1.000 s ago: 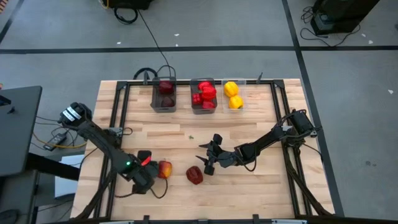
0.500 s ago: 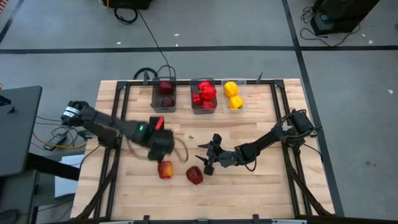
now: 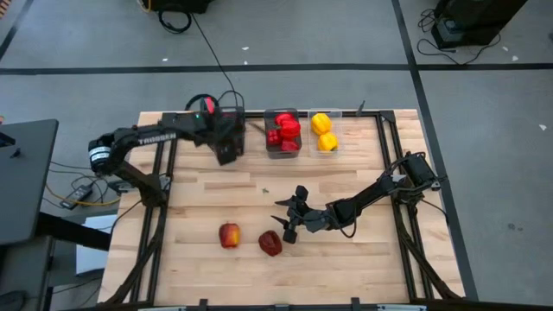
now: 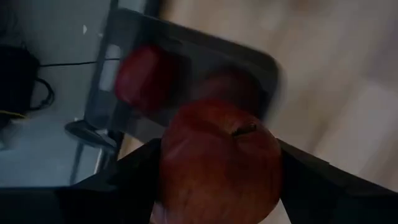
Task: Sort produce into baskets
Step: Put the dark red apple into the left black bin
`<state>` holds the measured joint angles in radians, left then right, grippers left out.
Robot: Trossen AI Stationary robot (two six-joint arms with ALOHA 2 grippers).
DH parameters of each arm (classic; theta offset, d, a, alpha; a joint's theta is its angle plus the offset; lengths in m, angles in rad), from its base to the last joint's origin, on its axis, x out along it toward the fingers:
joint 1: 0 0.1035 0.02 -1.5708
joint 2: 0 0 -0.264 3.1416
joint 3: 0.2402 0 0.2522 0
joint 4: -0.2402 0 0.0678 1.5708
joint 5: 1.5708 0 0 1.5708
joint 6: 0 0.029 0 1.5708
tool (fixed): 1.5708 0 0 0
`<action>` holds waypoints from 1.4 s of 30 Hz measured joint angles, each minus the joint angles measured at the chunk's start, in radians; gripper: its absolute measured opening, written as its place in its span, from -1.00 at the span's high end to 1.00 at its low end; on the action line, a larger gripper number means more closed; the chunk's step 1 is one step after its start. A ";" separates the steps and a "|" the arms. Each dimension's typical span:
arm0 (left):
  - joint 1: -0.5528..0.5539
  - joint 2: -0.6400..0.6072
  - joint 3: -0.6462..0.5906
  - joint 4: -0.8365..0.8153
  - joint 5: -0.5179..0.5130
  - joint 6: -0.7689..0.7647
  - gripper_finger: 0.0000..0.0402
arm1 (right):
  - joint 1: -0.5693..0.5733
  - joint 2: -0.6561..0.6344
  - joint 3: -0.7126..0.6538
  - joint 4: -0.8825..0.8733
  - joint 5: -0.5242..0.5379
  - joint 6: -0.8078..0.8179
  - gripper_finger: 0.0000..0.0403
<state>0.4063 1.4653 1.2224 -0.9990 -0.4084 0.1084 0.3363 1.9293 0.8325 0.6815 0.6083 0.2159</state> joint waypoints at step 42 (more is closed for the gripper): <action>-0.073 -0.024 -0.001 -0.093 0.211 -0.173 -0.63 | 0.000 0.000 0.000 -0.002 0.000 0.047 -0.17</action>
<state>0.3331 1.4411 1.2213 -1.0920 -0.1970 -0.0643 0.3359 1.9293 0.8326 0.6792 0.6083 0.2630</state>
